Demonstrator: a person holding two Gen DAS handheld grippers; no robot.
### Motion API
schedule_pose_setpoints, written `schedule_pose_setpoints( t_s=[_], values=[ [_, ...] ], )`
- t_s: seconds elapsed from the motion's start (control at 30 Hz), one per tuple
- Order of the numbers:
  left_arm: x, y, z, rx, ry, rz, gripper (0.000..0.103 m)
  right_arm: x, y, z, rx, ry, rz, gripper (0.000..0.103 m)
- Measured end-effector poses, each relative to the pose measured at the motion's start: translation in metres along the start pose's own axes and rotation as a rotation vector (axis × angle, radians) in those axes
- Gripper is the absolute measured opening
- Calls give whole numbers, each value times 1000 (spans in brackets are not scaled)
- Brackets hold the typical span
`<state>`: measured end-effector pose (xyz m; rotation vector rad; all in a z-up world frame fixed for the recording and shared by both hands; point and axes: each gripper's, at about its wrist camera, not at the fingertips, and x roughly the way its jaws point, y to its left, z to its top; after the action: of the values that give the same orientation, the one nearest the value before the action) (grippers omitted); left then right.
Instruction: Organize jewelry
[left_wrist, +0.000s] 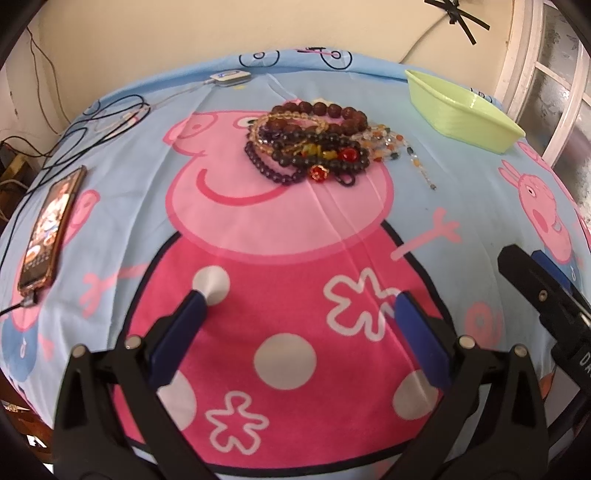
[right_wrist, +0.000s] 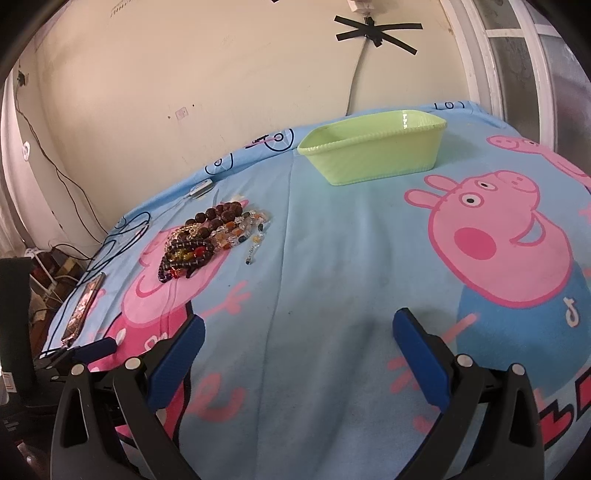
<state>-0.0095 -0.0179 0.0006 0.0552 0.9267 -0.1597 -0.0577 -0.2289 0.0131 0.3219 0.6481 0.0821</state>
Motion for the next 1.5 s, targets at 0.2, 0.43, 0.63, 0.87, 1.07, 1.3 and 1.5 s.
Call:
schedule_pose_setpoints(
  t_s=[0.2, 0.43, 0.63, 0.87, 1.07, 1.3, 1.5],
  values=[
    [0, 0, -1, 4, -3, -4, 98, 1, 2, -1, -13, 2, -14, 80],
    [0, -1, -1, 11, -9, -2, 98, 2, 3, -1, -28, 1, -27, 80],
    [2, -1, 1, 14, -36, -5, 98, 2, 4, -1, -38, 7, -35, 80],
    [1, -2, 2, 6, 0, 12, 98, -6, 8, -2, -34, 22, -13, 80],
    [-15, -6, -4, 31, -34, 19, 98, -16, 18, -2, -68, -2, -6, 80],
    [-24, -15, -6, 57, -58, 4, 98, -28, 16, -2, -51, -31, -18, 80],
    [-27, -19, -8, 66, -56, -25, 97, -40, 14, -2, -48, -64, -31, 80]
  ],
)
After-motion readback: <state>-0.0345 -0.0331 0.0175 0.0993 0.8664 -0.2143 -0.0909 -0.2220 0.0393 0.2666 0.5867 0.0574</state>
